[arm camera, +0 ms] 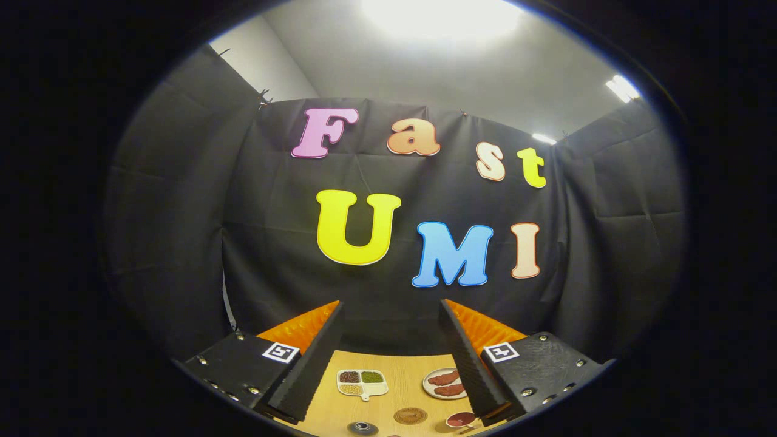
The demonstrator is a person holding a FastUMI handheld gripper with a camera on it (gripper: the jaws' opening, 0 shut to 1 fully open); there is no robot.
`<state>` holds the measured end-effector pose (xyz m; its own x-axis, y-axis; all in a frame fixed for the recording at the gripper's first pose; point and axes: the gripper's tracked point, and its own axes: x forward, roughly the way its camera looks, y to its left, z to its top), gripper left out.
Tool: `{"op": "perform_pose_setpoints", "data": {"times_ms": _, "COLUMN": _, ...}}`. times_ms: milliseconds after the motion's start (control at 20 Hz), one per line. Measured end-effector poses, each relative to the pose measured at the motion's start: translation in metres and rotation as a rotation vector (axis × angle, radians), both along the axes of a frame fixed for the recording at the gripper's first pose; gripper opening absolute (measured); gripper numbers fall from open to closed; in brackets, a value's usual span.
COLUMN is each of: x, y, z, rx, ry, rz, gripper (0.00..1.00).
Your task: Take the bottle from table, then pour the juice into the cup, finally place the bottle on the coaster
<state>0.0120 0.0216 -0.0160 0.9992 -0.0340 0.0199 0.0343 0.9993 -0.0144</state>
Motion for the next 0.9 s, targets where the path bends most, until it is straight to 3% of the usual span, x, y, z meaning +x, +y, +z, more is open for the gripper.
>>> {"op": "perform_pose_setpoints", "data": {"times_ms": 350, "x": -0.001, "y": 0.012, "z": -0.034, "rx": 0.067, "ry": -0.087, "rz": -0.012, "gripper": 0.95}}
{"op": "perform_pose_setpoints", "data": {"times_ms": 600, "x": 0.001, "y": 0.013, "z": -0.101, "rx": 0.075, "ry": -0.069, "rz": -0.031, "gripper": 0.95}}
{"op": "perform_pose_setpoints", "data": {"times_ms": 900, "x": 0.009, "y": 0.031, "z": -0.187, "rx": 0.057, "ry": -0.020, "rz": 0.002, "gripper": 0.95}}
